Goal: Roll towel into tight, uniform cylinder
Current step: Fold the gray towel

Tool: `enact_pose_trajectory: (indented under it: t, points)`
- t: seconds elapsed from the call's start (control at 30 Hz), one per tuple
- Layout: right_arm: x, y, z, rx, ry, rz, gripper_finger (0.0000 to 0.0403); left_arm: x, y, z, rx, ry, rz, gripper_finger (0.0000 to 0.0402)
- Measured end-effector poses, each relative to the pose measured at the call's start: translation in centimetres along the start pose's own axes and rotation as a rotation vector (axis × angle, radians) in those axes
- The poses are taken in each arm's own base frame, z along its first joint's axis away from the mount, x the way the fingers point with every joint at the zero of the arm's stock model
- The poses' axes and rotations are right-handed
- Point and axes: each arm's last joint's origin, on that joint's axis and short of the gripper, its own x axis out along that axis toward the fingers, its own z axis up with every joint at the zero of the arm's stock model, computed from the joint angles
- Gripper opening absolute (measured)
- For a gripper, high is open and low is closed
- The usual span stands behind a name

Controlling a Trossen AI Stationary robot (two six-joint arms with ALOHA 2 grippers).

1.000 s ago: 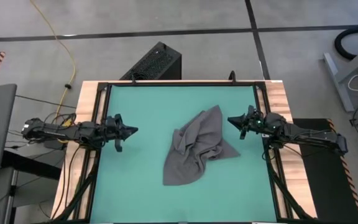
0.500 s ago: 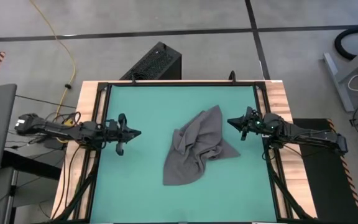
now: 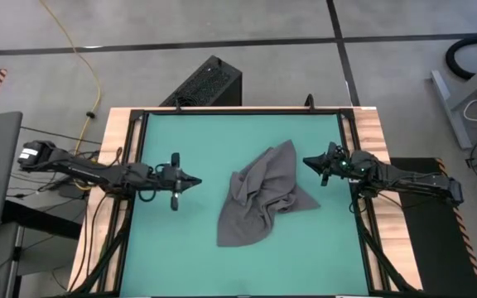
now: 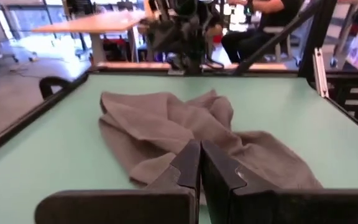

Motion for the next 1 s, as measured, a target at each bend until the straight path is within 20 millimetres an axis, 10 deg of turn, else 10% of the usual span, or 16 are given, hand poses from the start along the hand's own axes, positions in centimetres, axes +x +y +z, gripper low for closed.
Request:
enact_pose_trajectory:
  t: [0.2,0.43,0.8,1.0]
  points:
    - [0.1,1.6,-0.4,-0.735,-0.007,0.183,0.0049,2.2,-0.5,-0.1,0.02,0.112,0.001,0.0]
    - [-1.6,5.6,-1.0,-0.809,-0.172,0.602,0.0049,2.7,-0.7,0.7,0.024,0.146,0.003,0.0]
    - [-1.8,5.9,0.2,-0.925,-0.532,0.487,0.0049,2.6,-0.5,0.4,0.039,0.181,0.073,0.0]
    - [-1.2,8.3,-0.9,-1.185,-0.255,0.446,0.0051,2.7,-0.4,0.5,0.047,0.17,0.086,0.0]
